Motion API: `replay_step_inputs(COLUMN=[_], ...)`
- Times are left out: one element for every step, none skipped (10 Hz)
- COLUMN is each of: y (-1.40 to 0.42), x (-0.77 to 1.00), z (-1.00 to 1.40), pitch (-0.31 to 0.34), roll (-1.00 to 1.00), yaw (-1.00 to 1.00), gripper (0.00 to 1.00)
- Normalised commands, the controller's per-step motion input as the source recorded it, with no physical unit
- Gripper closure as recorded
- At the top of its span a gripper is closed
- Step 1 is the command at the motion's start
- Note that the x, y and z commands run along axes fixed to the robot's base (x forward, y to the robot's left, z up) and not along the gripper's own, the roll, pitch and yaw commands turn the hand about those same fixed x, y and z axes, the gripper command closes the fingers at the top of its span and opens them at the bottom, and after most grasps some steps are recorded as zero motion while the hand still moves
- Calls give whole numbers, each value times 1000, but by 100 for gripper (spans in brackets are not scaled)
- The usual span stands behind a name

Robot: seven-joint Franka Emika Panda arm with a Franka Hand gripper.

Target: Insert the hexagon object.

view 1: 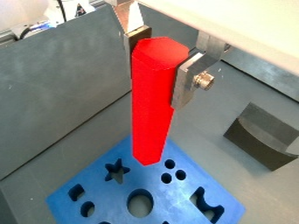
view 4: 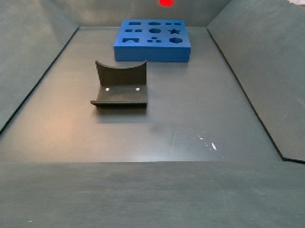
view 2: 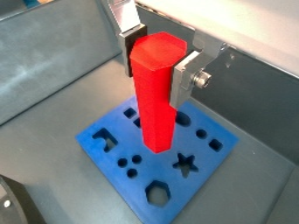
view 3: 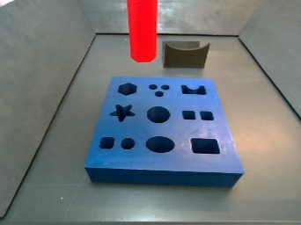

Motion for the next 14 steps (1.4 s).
replay_step_inputs(y=[326,203,140,89,0,0,80,43,131,109,0,0,0,0], x=[-531,-494,-406,-211,-14,11,126,103,231,189,0,31,11,51], z=[-854,-657,-620,-674,-640,-297,-71,-34,-57,-160,-194,-303,-426,-451], pitch=[-56,-76,-26,0,0,0,0,11,3,0,0,-30,-74,-37], roll=[0,111,156,73,73,30,16,73,63,53,94,91,99,141], yaw=[-689,-686,-703,-880,-1000,-1000,-914,-860,-791,-460,0,0,0,0], gripper=[100,100,100,100,100,100,100,100,100,100,100,100,100,100])
